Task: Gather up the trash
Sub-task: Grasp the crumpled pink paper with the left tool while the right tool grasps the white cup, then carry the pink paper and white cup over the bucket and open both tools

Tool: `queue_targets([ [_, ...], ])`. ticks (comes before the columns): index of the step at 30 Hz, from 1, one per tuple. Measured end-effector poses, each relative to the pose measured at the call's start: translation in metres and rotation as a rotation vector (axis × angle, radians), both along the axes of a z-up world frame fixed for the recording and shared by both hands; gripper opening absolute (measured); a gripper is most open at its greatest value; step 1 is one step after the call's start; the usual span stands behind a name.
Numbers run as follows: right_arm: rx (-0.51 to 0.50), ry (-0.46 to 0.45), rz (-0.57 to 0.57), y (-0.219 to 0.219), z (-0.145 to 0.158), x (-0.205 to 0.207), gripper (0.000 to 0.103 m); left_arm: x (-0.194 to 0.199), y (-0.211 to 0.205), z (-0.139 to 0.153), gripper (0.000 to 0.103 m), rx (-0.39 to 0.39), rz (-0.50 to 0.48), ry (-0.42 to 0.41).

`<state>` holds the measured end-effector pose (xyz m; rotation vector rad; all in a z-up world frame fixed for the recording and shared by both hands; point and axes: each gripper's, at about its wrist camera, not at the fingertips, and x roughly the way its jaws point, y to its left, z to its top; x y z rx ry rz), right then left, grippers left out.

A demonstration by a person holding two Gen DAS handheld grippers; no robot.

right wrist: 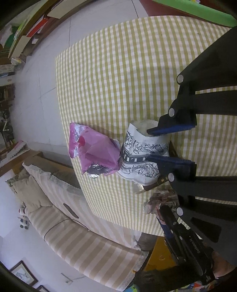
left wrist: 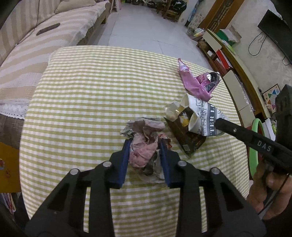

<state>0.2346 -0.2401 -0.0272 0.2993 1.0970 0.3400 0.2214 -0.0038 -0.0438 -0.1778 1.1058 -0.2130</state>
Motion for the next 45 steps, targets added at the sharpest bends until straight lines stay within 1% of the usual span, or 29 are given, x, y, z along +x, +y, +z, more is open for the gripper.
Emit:
queue_targets([
  [6, 0.01, -0.032, -0.006, -0.006, 0.021, -0.013, 0.021, -0.018, 0.007, 0.018, 0.031, 0.003, 0.014, -0.028],
  [12, 0.012, -0.061, 0.0, -0.008, 0.038, -0.03, 0.021, -0.03, 0.002, 0.035, 0.031, 0.005, 0.019, -0.052],
  [17, 0.016, -0.099, 0.004, -0.013, 0.056, -0.053, 0.021, -0.047, 0.001, 0.052, 0.031, 0.009, 0.022, -0.084],
  [23, 0.003, -0.141, -0.015, -0.03, 0.074, -0.083, 0.021, -0.063, 0.0, 0.073, 0.031, 0.005, 0.017, -0.123],
  [29, 0.001, -0.169, -0.045, -0.047, 0.091, -0.1, 0.021, -0.074, -0.013, 0.09, 0.031, 0.008, -0.009, -0.157],
  [35, -0.01, -0.187, -0.078, -0.065, 0.103, -0.117, 0.021, -0.083, -0.03, 0.108, 0.031, -0.005, -0.045, -0.184],
  [45, -0.022, -0.203, -0.148, -0.107, 0.118, -0.145, 0.021, -0.085, -0.066, 0.121, 0.031, -0.024, -0.109, -0.207],
])
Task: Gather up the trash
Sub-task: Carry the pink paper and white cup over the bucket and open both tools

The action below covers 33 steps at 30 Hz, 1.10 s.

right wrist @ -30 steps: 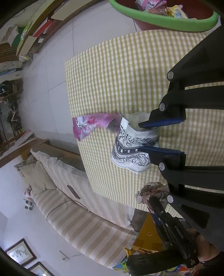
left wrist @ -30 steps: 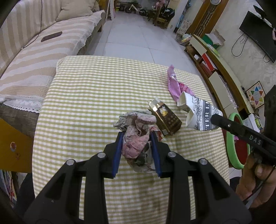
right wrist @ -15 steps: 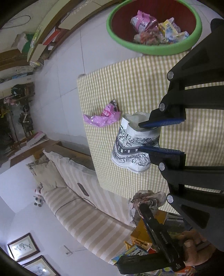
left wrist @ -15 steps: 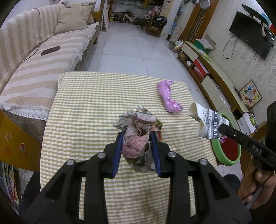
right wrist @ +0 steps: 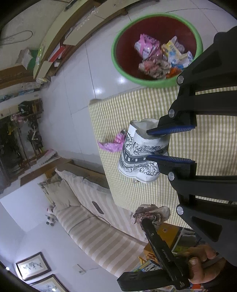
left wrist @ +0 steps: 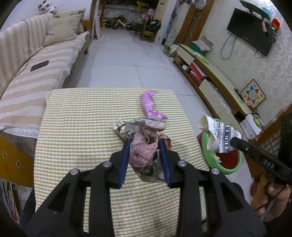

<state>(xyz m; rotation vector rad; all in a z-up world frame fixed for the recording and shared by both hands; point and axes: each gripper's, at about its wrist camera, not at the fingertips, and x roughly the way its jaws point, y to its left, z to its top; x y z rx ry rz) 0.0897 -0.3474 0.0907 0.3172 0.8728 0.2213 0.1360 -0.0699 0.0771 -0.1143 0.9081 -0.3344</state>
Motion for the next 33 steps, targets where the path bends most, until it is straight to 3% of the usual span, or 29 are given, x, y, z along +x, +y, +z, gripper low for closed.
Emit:
queue_targets([
  [15, -0.017, -0.016, -0.214, -0.107, 0.003, -0.026, 0.021, 0.008, -0.107, 0.007, 0.031, -0.034, -0.208, -0.004],
  [24, 0.009, 0.029, -0.351, -0.178, -0.019, -0.047, 0.021, 0.012, -0.19, 0.003, 0.031, -0.059, -0.371, 0.02],
  [33, 0.025, 0.066, -0.402, -0.215, -0.035, -0.049, 0.021, 0.015, -0.25, -0.011, 0.032, -0.047, -0.479, 0.056],
])
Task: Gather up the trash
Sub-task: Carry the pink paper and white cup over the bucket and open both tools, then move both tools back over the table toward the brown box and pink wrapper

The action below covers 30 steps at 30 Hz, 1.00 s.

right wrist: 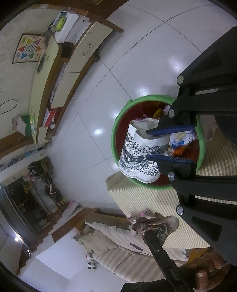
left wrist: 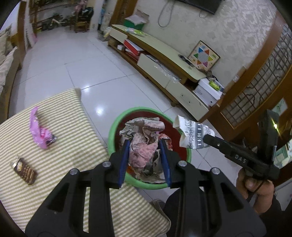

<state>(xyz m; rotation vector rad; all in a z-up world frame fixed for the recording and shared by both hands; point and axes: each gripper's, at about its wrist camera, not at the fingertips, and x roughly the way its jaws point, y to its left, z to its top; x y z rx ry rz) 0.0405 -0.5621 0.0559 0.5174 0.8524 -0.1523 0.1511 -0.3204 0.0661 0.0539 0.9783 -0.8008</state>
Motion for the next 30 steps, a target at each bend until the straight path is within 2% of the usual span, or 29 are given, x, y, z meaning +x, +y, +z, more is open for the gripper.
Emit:
queue_targets([
  [12, 0.014, 0.044, 0.007, -0.001, -0.015, 0.014, 0.022, 0.008, -0.032, -0.021, 0.035, 0.028, -0.037, 0.042],
  [16, 0.011, 0.041, 0.009, -0.001, -0.015, 0.015, 0.022, 0.009, -0.035, -0.019, 0.042, 0.03, -0.04, 0.035],
  [18, 0.011, 0.039, 0.02, 0.0, -0.014, 0.016, 0.024, 0.011, -0.035, -0.018, 0.052, 0.032, -0.037, 0.035],
  [20, 0.001, 0.036, 0.018, 0.001, -0.012, 0.015, 0.031, 0.012, -0.032, -0.014, 0.068, 0.019, -0.036, 0.031],
  [22, 0.001, 0.031, 0.012, 0.004, -0.009, 0.013, 0.051, 0.011, -0.029, -0.009, 0.075, 0.004, -0.032, 0.025],
  [24, 0.003, 0.019, 0.008, 0.004, -0.006, 0.011, 0.059, 0.011, -0.024, -0.005, 0.081, -0.004, -0.021, 0.017],
  [26, 0.003, 0.013, 0.017, 0.007, -0.003, 0.01, 0.062, 0.01, -0.019, -0.001, 0.09, -0.008, -0.001, 0.007],
  [28, -0.007, 0.008, 0.022, 0.011, 0.001, 0.01, 0.079, 0.01, -0.009, 0.004, 0.094, -0.014, 0.023, -0.006],
  [30, -0.013, 0.01, 0.039, 0.017, 0.003, 0.011, 0.084, 0.009, 0.0, 0.008, 0.097, -0.001, 0.045, -0.025],
])
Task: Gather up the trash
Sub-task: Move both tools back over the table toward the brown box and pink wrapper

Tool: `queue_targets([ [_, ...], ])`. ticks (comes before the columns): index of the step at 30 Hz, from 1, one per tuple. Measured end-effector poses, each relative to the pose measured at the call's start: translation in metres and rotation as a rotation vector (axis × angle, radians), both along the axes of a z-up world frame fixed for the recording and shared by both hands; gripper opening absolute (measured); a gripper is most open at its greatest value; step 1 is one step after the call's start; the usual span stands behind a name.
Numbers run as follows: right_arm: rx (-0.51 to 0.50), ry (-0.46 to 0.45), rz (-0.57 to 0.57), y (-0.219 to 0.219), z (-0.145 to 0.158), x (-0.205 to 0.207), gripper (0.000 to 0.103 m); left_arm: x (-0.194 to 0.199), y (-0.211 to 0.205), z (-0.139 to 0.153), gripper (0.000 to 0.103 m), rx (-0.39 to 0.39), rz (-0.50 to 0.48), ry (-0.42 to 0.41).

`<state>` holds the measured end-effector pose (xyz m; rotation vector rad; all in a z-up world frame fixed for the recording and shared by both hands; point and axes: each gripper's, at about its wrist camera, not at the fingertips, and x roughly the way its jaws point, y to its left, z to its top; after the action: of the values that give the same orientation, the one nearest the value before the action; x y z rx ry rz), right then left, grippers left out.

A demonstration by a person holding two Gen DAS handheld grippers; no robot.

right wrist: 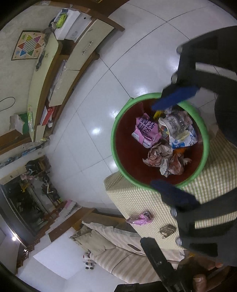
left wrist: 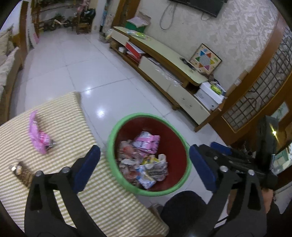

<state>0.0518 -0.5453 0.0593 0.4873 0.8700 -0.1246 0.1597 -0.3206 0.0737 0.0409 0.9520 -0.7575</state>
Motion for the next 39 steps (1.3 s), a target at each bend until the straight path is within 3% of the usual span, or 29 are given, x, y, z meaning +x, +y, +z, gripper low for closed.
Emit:
queue_targets([
  [3, -0.009, -0.006, 0.027, 0.015, 0.005, 0.004, 0.088, -0.005, 0.017, 0.004, 0.097, 0.035, 0.023, -0.043],
  [9, -0.023, -0.027, 0.093, 0.051, 0.016, 0.012, 0.09, -0.009, 0.072, 0.008, 0.097, 0.037, 0.104, -0.044],
  [23, -0.086, -0.042, 0.345, 0.174, 0.029, 0.057, 0.09, -0.008, 0.228, -0.008, 0.097, 0.027, 0.466, 0.028],
  [31, -0.119, -0.024, 0.427, 0.216, 0.014, 0.097, 0.09, 0.003, 0.251, -0.034, 0.097, 0.0, 0.548, 0.072],
  [39, -0.131, 0.011, 0.451, 0.229, -0.016, 0.136, 0.09, 0.033, 0.261, -0.068, 0.097, -0.011, 0.619, 0.145],
])
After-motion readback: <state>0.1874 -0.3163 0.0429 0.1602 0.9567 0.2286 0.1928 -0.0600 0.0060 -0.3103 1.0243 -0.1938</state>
